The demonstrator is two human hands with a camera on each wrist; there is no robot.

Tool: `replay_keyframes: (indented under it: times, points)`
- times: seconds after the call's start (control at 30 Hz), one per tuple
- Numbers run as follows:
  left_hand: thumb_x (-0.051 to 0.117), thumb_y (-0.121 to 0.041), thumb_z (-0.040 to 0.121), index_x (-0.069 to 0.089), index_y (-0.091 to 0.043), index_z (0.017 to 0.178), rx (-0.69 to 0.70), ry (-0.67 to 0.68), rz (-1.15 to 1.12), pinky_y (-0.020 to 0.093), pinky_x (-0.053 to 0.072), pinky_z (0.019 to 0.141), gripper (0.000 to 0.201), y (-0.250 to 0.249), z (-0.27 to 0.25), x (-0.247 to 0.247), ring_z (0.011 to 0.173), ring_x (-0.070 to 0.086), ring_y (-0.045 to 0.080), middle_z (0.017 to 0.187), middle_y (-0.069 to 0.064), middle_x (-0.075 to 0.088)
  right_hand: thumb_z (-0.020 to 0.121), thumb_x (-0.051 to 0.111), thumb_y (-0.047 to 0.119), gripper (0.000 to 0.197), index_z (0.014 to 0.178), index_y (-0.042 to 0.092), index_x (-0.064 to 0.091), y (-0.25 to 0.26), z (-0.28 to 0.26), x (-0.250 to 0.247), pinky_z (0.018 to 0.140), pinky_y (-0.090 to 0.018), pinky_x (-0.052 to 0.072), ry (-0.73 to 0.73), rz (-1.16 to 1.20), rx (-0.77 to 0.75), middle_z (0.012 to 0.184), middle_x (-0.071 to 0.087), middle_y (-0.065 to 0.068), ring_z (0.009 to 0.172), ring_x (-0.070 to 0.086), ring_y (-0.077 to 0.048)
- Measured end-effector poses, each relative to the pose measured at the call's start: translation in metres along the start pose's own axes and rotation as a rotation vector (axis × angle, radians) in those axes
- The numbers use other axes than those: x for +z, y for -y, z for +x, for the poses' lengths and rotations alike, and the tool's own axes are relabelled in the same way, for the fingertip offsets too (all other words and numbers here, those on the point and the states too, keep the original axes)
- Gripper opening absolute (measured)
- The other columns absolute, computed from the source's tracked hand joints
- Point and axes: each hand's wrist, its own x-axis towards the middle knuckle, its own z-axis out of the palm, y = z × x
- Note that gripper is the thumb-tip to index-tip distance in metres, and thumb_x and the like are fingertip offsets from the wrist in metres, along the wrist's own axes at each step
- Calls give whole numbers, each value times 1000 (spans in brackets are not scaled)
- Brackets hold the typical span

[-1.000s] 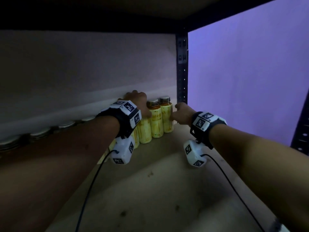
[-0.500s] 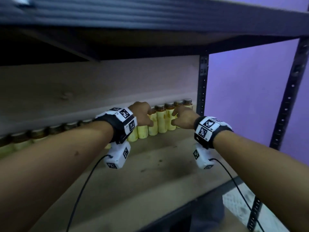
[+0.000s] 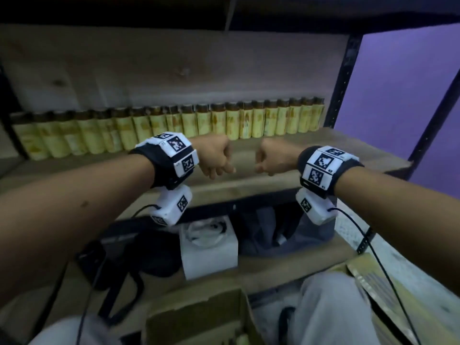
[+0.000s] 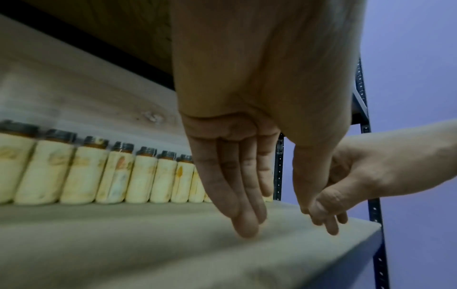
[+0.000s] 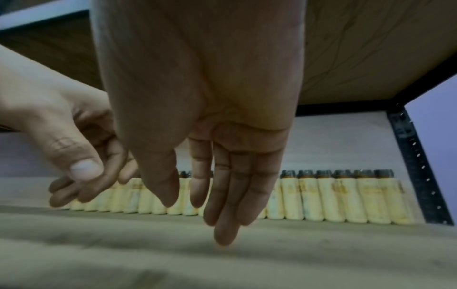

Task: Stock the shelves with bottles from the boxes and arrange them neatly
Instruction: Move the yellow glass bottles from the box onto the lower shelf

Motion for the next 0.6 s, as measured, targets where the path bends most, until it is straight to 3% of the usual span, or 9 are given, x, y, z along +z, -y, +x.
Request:
replay_keyframes:
  times: [0.1, 0.2, 0.27, 0.33, 0.5, 0.6]
  points:
    - [68, -20, 89, 67, -1, 87, -32, 142, -94, 31, 59, 60, 20, 15, -36, 42, 67, 71, 24, 77, 12, 73, 94, 64, 21, 25, 77, 3, 67, 20, -30, 39, 52, -26, 50, 139, 96, -23, 67, 71, -7, 56, 65, -19]
    - [68, -19, 89, 67, -4, 85, -77, 252, -177, 38, 58, 69, 16, 28, -62, 96, 72, 70, 25, 81, 14, 71, 93, 64, 22, 24, 80, 2, 69, 32, -58, 80, 55, -29, 56, 235, 103, -48, 71, 74, -8, 59, 69, -20]
    - [70, -23, 87, 67, -5, 89, -127, 299, -211, 35, 58, 66, 19, 37, -74, 136, 76, 70, 25, 83, 11, 71, 91, 66, 23, 23, 82, 3, 70, 35, -72, 110, 54, -29, 58, 275, 81, -52, 70, 74, -7, 60, 71, -21]
    - [74, -29, 84, 68, -7, 93, -174, 329, -231, 31, 58, 63, 24, 47, -82, 175, 79, 70, 22, 87, 9, 72, 90, 68, 27, 23, 82, 5, 71, 35, -82, 141, 47, -25, 51, 308, 50, -40, 63, 71, -3, 57, 69, -19]
    - [69, -22, 87, 73, -9, 98, -325, 393, -345, 33, 56, 65, 18, 73, -90, 265, 81, 67, 23, 93, 7, 72, 89, 68, 27, 26, 88, 1, 71, 27, -85, 225, 65, -38, 62, 426, 89, 45, 78, 73, -14, 71, 73, -28]
    - [68, -19, 89, 72, 0, 104, -388, 429, -411, 29, 52, 63, 24, 87, -91, 308, 80, 63, 23, 98, 14, 71, 90, 63, 22, 19, 82, 5, 58, 25, -83, 276, 56, -34, 56, 444, 74, 75, 77, 62, -10, 66, 63, -26]
